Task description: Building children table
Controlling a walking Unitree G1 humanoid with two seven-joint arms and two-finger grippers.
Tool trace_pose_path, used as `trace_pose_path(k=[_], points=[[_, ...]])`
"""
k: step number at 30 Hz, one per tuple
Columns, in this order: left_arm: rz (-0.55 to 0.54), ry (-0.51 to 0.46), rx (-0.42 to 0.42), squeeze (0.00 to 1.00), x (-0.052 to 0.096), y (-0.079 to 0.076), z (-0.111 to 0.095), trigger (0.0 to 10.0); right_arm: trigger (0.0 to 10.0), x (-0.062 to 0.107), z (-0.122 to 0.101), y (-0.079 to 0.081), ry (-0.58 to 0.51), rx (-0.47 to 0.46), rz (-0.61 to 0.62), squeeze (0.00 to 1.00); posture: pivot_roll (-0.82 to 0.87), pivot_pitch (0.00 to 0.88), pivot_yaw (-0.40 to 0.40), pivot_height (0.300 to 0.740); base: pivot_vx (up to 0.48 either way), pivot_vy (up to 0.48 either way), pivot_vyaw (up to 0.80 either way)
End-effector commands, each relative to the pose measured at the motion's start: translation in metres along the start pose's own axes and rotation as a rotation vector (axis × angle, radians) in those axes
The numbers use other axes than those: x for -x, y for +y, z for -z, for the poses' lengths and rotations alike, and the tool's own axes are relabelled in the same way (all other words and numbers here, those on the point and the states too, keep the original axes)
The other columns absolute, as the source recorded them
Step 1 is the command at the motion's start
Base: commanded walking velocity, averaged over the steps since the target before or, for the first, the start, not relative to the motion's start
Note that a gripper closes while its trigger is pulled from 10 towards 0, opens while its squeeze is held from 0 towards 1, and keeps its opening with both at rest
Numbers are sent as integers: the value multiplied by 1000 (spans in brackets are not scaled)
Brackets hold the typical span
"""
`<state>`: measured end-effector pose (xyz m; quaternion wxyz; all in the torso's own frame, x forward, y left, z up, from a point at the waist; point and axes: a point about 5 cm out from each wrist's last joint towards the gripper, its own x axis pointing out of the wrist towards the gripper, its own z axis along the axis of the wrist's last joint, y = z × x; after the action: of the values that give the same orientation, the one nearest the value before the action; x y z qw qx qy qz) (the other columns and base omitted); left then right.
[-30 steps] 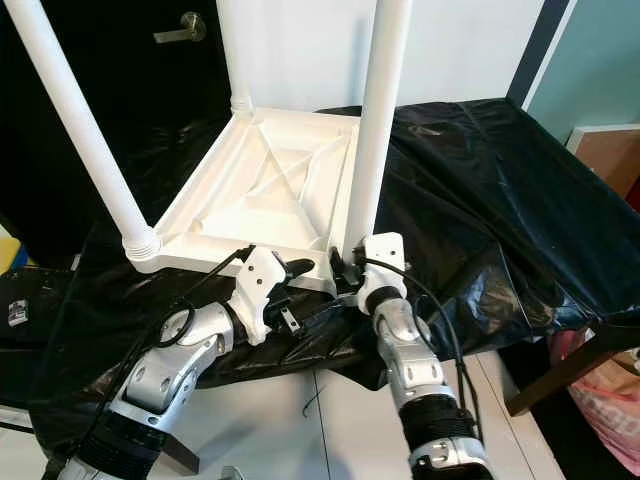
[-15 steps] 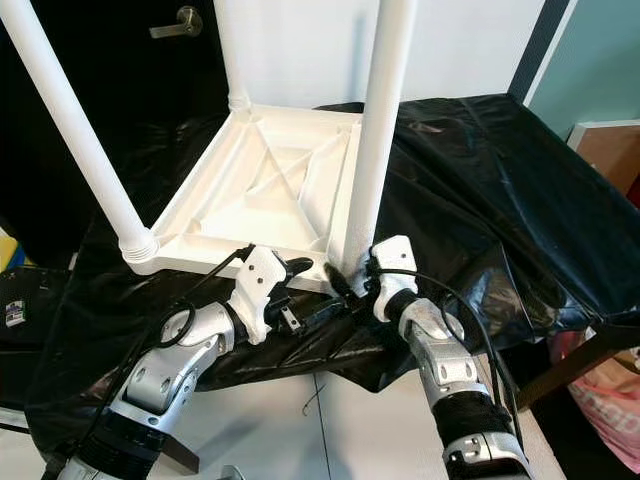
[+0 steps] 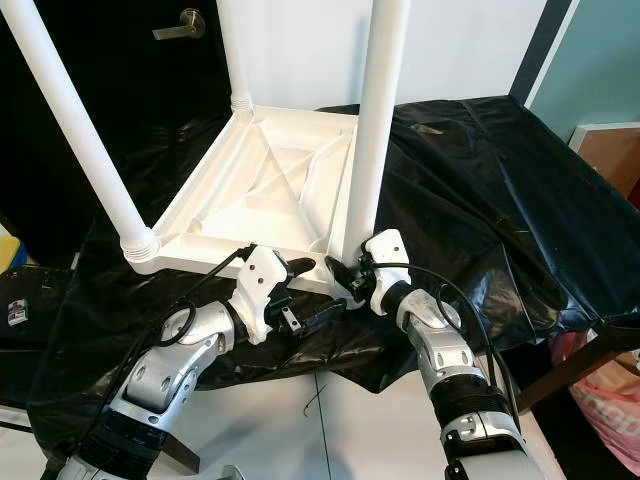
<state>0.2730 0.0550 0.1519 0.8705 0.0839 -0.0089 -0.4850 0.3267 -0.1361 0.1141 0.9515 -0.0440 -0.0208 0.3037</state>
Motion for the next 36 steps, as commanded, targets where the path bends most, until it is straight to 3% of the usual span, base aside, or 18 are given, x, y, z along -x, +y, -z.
trace_pose_path(k=[1,3,4,5,11,14,18,20,23,28,36], points=[[-24,-3,-11,0,1,3,-2,10000,0,2,9,0,42,-10,18,0,-2,0,-21,740,0,0,0],[-27,-3,-11,0,1,3,-1,10000,0,3,10,0,46,-17,28,0,-2,0,-21,740,0,0,0],[-29,-4,-11,0,1,4,-2,10000,9255,3,11,0,48,-28,48,0,1,0,-21,740,0,0,0],[-33,-4,-12,0,1,4,-2,10000,10000,3,13,0,52,-39,73,0,3,0,-21,740,0,0,0],[-36,-6,-13,0,2,6,-3,10000,10000,0,15,8,55,-44,189,0,2,0,-15,740,0,0,0],[-34,-6,-14,0,3,6,-3,10000,10000,-3,16,8,70,-76,344,0,-1,0,-13,740,0,0,0],[-33,-5,-14,0,3,6,-3,10000,10000,-4,15,8,75,-89,404,0,-1,0,-12,740,0,0,0],[-35,-8,-16,0,2,7,-3,10000,10000,-5,14,9,63,-124,544,0,-1,0,-14,740,0,0,0],[-40,-11,-17,0,2,8,-4,10000,10000,-7,12,12,46,-158,658,0,3,0,-16,740,0,0,0],[-43,-13,-14,0,2,7,-3,10000,10000,-10,11,21,41,-189,634,0,0,0,-14,740,0,0,0],[-44,-12,-13,0,2,7,-3,10000,10000,-8,8,21,42,-161,647,0,-2,0,-19,740,0,0,0]])
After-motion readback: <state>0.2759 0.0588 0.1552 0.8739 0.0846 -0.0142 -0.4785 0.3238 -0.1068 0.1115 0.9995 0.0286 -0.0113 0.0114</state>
